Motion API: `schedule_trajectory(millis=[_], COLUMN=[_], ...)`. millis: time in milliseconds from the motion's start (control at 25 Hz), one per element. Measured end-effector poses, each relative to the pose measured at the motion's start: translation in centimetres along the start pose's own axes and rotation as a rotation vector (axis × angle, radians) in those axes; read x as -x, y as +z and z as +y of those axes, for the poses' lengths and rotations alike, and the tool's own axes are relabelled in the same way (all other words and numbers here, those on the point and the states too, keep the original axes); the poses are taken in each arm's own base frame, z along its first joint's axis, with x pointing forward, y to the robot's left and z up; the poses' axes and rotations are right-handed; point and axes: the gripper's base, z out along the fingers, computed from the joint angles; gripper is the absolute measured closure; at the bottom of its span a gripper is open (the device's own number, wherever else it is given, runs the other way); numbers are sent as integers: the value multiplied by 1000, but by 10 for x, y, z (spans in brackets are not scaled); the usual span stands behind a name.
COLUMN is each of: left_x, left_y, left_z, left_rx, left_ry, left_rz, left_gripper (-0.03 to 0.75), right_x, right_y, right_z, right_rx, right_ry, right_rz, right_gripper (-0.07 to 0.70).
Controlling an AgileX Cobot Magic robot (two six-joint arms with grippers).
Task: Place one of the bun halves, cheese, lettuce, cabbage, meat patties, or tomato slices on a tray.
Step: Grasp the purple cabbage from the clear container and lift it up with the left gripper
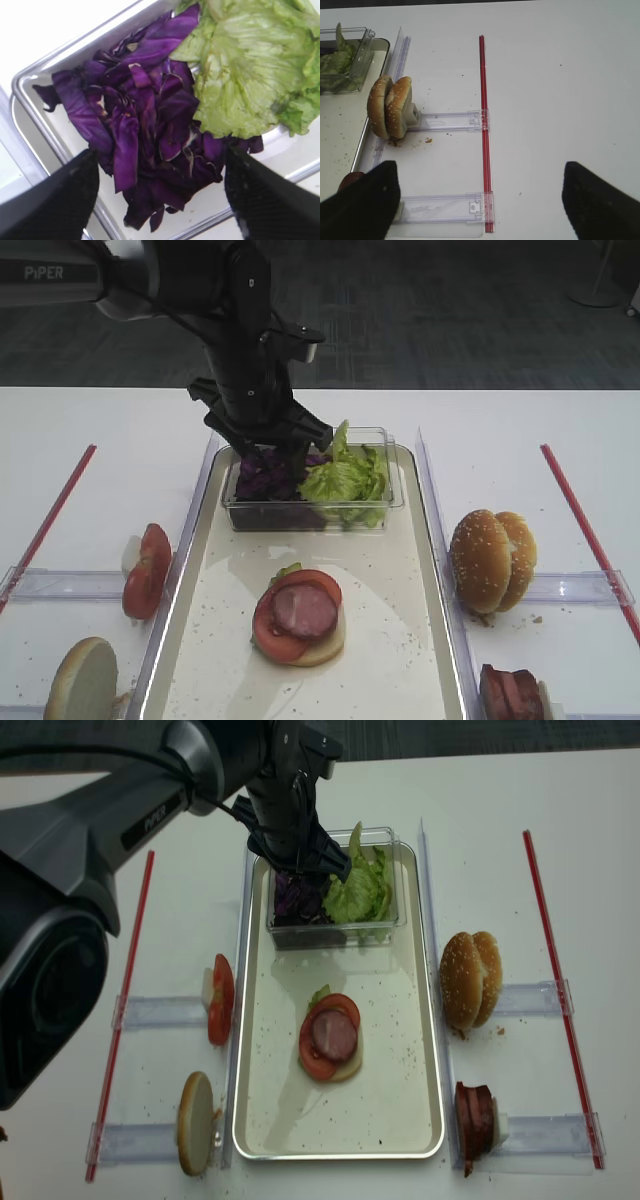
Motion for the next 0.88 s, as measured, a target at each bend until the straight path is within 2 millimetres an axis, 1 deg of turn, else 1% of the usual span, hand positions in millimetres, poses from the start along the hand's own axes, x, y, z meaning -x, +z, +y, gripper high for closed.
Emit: schedule_trajectory(millis=[40, 240, 360, 760, 880], left_x=[0, -4, -6, -4, -3], left_y=[2, 28, 38, 45, 45], left_z=[0, 1, 1, 1, 2], left_rx=[0, 2, -1, 0, 3], left_ry=[0, -1, -5, -5, -3], left_rz=[4, 72, 91, 78, 75], left_gripper=[233, 234, 247, 305, 335], right_x=[0, 0, 0, 0, 0], right_y=[0, 0, 0, 0, 0], right_z=[0, 0, 0, 0, 0], right_rx=[0, 0, 0, 0, 0], right_ry=[0, 0, 0, 0, 0], right_rz=[0, 0, 0, 0, 0], right_gripper=[-37, -37, -37, -37, -37])
